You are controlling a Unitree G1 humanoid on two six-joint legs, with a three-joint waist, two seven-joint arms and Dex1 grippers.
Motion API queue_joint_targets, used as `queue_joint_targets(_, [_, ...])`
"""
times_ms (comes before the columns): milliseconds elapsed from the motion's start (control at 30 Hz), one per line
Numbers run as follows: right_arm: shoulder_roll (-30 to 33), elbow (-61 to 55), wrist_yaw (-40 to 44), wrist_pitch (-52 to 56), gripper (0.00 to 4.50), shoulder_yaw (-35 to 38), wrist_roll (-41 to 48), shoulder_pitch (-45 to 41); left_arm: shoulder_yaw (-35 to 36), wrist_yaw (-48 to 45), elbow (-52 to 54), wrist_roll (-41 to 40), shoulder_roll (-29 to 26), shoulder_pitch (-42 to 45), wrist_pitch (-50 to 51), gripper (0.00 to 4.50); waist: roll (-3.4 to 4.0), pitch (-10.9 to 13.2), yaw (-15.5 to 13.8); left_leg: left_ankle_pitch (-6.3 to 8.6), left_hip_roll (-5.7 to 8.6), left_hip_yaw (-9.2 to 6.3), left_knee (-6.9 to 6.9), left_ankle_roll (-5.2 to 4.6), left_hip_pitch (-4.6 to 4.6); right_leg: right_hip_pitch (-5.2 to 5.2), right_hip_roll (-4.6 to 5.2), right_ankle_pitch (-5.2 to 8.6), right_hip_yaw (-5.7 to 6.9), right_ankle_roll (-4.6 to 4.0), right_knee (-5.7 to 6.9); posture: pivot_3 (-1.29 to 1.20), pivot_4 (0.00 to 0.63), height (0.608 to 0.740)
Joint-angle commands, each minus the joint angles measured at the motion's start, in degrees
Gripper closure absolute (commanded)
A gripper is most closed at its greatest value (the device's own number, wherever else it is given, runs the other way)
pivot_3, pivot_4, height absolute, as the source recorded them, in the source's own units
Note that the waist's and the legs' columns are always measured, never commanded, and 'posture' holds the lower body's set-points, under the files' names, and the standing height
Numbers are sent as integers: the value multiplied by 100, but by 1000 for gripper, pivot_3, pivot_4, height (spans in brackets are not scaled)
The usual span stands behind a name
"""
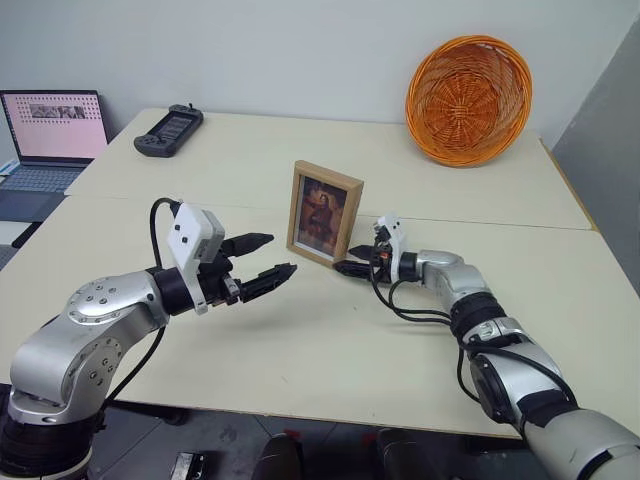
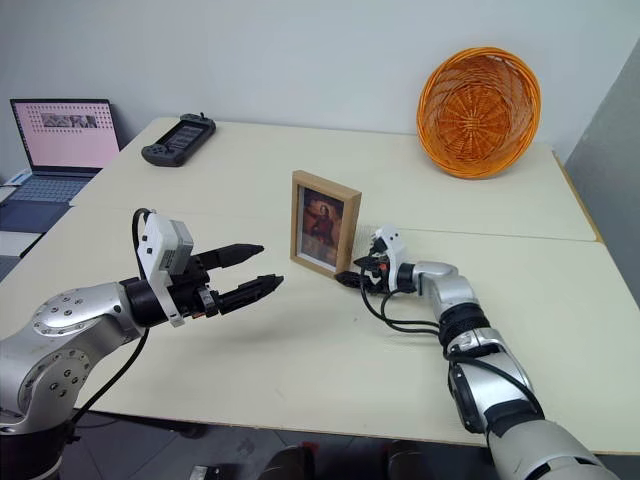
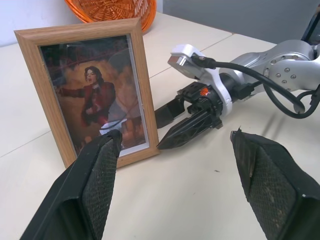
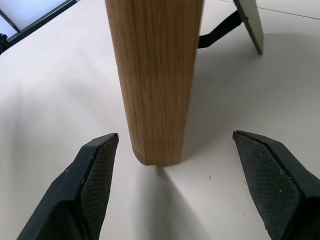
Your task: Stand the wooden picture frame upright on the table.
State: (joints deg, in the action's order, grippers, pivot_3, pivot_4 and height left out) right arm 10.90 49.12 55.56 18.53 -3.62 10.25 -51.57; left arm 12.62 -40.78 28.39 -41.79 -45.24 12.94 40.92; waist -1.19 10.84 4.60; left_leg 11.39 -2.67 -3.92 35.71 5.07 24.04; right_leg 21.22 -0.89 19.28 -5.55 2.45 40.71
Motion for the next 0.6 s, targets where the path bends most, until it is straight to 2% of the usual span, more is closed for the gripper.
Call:
queue_joint_targets(33, [470, -1117, 3, 621, 590, 154, 145, 438, 242, 103, 15, 144, -57, 15, -147, 769, 0, 0, -15, 0, 0, -2, 0, 0, 3, 0, 0, 0, 1, 0, -1, 0, 150, 740])
queue_joint_targets(167, [840, -2667, -256, 1426, 590, 334, 385, 1118, 524, 266, 41, 63, -21, -68, -34, 769, 0, 0, -32, 0, -1, -5, 0, 0, 25, 15, 1, 0, 2, 0, -10, 0, 150, 740])
queue_joint_targets(367, [1074, -4614, -1323, 1957, 590, 679, 337, 2307, 755, 944, 54, -12, 394, -325, 231, 769, 1, 0, -30, 0, -2, -5, -3, 0, 34, 23, 0, 0, 1, 1, -21, 0, 150, 740])
queue_joint_targets(533, [673, -6076, -2772, 1905, 590, 1406, 243, 3295, 1249, 2937, 7, -455, 1818, -492, 987, 769, -2, 2, -40, 0, -2, -7, 4, 0, 40, 21, 2, 1, 1, 2, -24, 0, 150, 740])
queue_joint_targets(600, [514, -6517, -3153, 2066, 590, 1582, 286, 3626, 1225, 3354, 137, -376, 2137, -672, 1080, 769, -6, 1, -45, 0, -1, -9, 4, 0, 43, 19, 3, 0, 2, 3, -29, 0, 150, 740])
